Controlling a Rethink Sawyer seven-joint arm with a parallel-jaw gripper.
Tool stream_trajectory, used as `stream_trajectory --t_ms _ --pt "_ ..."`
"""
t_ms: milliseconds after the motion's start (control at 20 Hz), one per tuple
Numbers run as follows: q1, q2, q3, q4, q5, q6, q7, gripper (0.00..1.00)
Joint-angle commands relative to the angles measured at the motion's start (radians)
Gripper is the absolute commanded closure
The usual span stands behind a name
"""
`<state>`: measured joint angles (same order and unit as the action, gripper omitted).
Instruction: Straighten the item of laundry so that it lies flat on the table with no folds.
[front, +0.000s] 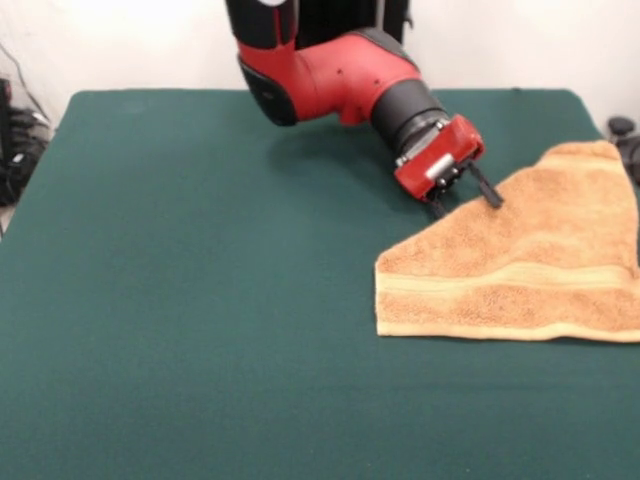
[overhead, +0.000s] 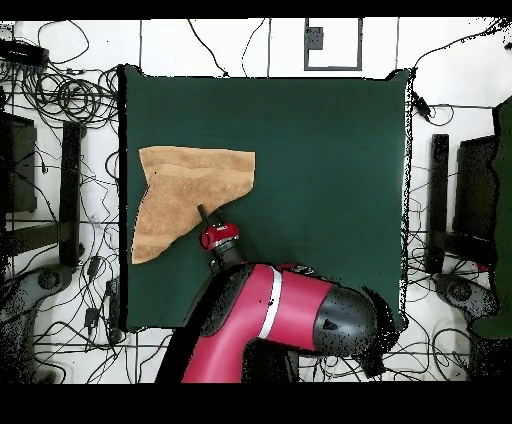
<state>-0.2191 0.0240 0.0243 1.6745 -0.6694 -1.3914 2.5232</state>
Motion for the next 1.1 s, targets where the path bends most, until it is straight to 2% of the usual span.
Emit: stream_trajectory --t_ms 50,100,200,300,350,550,700,950,1000,1100 --pt "0.028 0.061 0.141 -0.044 -0.062 0.147 0.254 0.0" --pt "0.023 0.042 0.135 -0.033 -0.084 0.181 0.274 0.0" --pt "0.039 0.016 0.107 -0.02 -0.072 0.233 0.233 0.0" --pt "0.036 0.018 0.099 -0.016 -0.052 0.229 0.21 0.0" --pt "0.03 0.017 0.101 -0.013 -0.054 0.236 0.213 1.0" --pt "0.055 0.003 0.038 -0.014 0.012 0.266 0.1 1.0" --pt "0.095 -0.022 -0.053 0.011 0.1 0.335 -0.019 1.0" --pt "0.139 -0.04 -0.155 0.013 0.118 0.438 -0.067 1.0" --pt "0.175 -0.049 -0.212 0.038 0.184 0.465 -0.119 1.0" --pt "0.241 -0.053 -0.319 0.049 0.247 0.531 -0.196 1.0"
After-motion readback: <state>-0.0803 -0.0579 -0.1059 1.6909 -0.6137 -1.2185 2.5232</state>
